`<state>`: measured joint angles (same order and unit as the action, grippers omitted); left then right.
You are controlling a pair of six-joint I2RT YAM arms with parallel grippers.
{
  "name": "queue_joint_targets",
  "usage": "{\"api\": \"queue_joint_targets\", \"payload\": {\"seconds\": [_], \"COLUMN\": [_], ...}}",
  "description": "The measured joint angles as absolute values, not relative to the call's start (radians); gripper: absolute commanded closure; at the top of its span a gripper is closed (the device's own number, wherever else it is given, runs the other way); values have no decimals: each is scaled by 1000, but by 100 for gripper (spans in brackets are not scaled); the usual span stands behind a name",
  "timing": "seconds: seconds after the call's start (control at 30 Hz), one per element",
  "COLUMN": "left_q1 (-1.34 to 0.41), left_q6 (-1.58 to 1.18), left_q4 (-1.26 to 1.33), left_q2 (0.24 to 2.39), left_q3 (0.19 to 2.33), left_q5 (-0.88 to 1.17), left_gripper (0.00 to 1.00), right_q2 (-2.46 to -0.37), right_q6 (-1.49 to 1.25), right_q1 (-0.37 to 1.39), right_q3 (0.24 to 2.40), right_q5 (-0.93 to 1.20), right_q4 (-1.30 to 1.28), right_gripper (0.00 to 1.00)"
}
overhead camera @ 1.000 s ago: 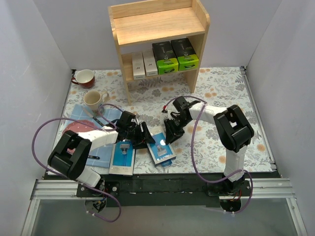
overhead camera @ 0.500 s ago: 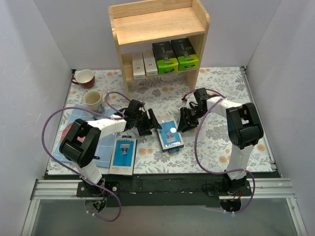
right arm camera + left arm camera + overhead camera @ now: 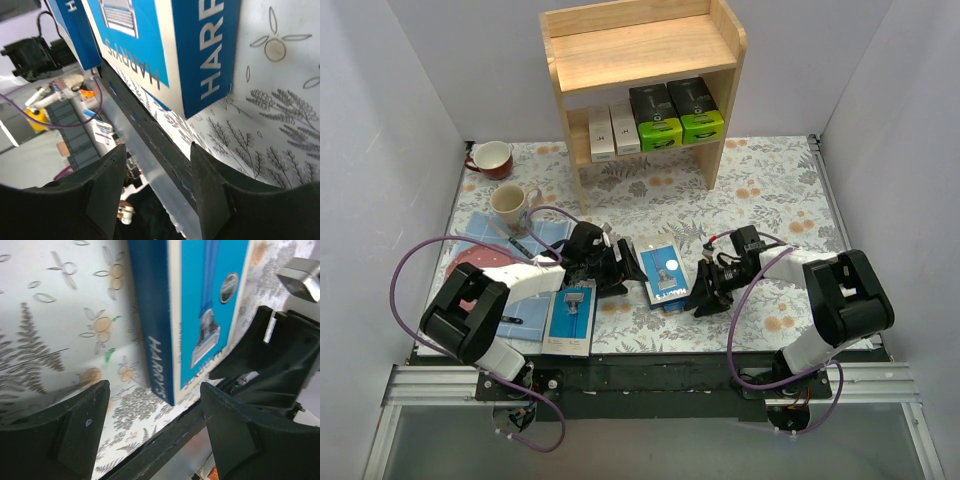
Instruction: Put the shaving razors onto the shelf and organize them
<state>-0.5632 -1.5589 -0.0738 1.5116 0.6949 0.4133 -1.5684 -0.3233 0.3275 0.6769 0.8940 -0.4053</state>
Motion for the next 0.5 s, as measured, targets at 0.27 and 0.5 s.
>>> {"api": "queue_joint_targets", "payload": {"seconds": [0.27,0.5], "left_q1": [-597,-599], "left_q6": [-1638,-1670], "left_q4": [23,31], "left_q2": [1565,1592], "left_q3": [694,694], "left_q5": [440,436], "left_gripper": [28,30], "right_q2": [-1629,-1670], "right_q6": [-498,-564], "right_q1": [328,347], "right_q3": [652,644], "right_q5": [913,885], "right_q4": [-179,-109], "right_gripper": [44,48]}}
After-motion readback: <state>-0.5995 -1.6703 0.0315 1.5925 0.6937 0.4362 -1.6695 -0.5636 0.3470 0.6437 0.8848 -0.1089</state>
